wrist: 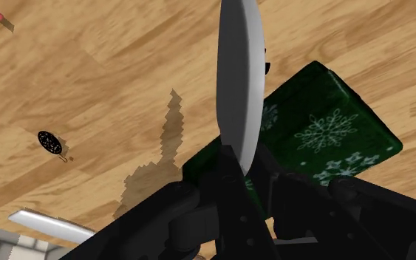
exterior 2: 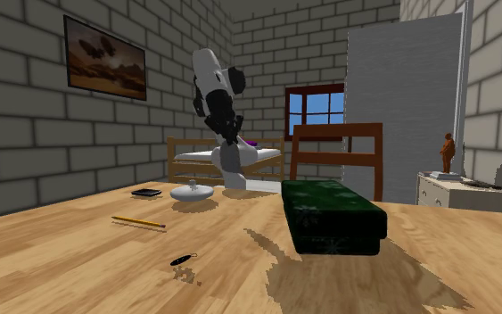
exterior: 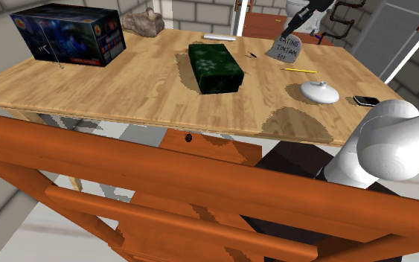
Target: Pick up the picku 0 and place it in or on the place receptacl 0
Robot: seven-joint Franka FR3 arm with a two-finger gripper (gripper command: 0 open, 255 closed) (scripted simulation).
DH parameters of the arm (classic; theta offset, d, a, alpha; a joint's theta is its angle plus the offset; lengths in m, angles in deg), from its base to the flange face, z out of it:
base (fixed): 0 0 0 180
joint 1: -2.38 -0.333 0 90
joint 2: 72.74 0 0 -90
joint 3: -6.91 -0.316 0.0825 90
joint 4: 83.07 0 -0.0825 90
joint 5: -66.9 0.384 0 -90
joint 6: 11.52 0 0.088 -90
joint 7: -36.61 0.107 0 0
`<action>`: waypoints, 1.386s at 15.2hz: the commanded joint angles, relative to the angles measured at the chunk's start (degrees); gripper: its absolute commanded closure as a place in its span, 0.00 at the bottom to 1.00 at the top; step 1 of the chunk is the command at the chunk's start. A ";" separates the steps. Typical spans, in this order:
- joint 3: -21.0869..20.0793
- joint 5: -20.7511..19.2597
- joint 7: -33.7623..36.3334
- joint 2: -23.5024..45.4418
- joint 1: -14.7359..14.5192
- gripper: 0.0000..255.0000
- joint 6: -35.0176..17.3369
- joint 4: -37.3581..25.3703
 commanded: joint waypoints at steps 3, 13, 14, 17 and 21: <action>-0.91 0.27 0.69 -0.11 -0.15 1.00 3.10 -3.00; -3.80 2.76 4.65 5.85 -3.67 1.00 4.80 -10.78; -4.23 3.28 5.40 7.34 -4.43 1.00 4.40 -11.87; -5.36 4.86 7.45 12.01 -6.57 1.00 3.44 -15.54; -6.41 7.00 9.84 18.64 -9.27 1.00 2.82 -21.42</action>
